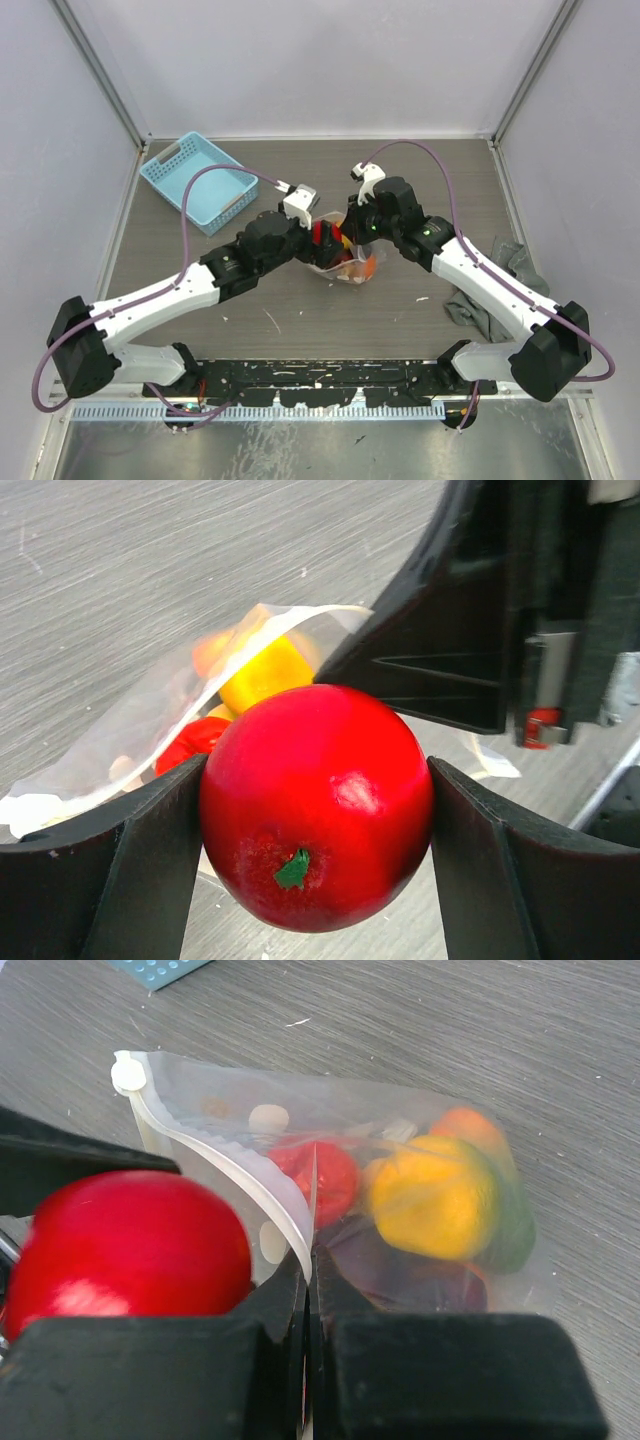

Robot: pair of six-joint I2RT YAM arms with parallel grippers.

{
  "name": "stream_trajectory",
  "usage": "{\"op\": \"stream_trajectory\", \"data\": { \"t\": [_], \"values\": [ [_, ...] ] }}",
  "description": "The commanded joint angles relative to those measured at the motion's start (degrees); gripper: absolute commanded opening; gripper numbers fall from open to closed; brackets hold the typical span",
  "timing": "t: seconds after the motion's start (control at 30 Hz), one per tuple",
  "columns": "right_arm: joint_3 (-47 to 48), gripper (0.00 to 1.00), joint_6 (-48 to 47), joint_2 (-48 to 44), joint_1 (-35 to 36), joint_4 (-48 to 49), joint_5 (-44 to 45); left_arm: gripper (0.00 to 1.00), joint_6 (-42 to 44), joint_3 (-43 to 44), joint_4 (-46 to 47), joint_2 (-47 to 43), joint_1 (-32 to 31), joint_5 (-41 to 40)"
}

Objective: Place the food in the zip-top bag and seal the zipper
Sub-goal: Place the fake fruit in the zipper food storage bag.

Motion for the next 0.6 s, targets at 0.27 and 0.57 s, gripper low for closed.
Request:
{"op": "stream_trajectory", "data": {
  "t": [0.27, 0.57],
  "values": [
    [2.28, 0.0, 1.25, -2.33, 0.0, 2.37, -2.71, 0.6, 1.03, 0.08, 7.03, 7.48, -0.83, -10.21],
    [1.61, 0.0, 1.43, -2.12, -0.02, 2.82, -2.83, 0.86, -1.06, 1.06, 5.3, 6.41, -0.83, -9.2]
  ]
}}
